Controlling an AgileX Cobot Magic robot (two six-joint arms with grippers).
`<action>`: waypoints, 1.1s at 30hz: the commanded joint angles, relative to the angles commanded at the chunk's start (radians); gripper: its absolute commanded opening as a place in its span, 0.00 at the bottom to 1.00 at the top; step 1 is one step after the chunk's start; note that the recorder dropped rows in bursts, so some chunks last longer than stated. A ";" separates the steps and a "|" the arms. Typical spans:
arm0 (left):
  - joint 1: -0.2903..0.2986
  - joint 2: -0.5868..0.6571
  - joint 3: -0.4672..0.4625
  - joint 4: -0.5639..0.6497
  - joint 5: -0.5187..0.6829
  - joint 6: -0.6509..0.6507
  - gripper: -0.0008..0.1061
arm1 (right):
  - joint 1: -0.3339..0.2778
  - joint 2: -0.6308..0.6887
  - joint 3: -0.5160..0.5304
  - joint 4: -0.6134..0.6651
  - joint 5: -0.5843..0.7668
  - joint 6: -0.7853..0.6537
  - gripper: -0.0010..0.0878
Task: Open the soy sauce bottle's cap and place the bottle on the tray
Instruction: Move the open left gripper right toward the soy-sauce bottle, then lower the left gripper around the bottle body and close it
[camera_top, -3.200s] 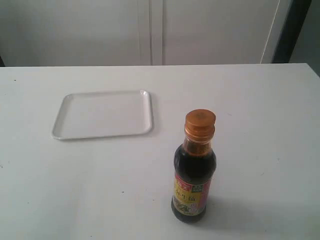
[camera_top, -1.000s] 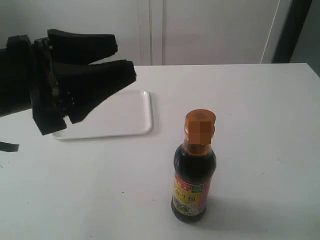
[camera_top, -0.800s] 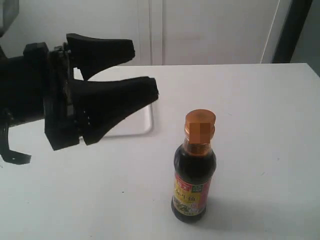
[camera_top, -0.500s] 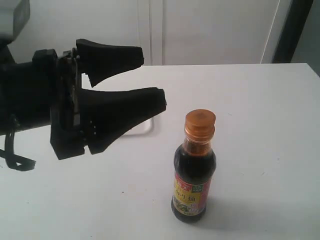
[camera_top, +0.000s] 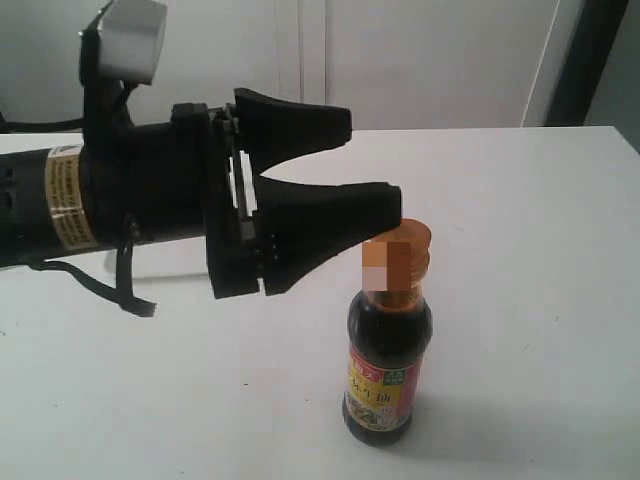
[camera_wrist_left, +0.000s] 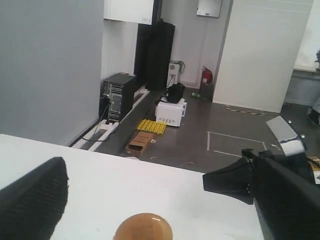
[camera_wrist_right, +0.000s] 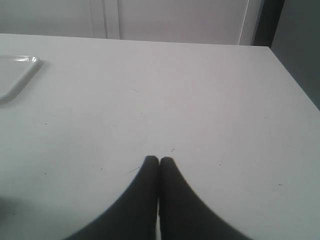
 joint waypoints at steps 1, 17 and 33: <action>-0.008 0.011 -0.005 -0.004 0.000 0.000 0.99 | 0.000 0.000 0.000 0.000 0.000 0.000 0.01; -0.049 0.127 -0.021 -0.081 0.000 0.093 0.99 | 0.000 0.000 0.000 0.000 0.000 0.000 0.01; -0.050 0.207 -0.021 -0.096 0.000 0.136 0.99 | 0.000 0.000 0.000 0.000 0.000 0.000 0.01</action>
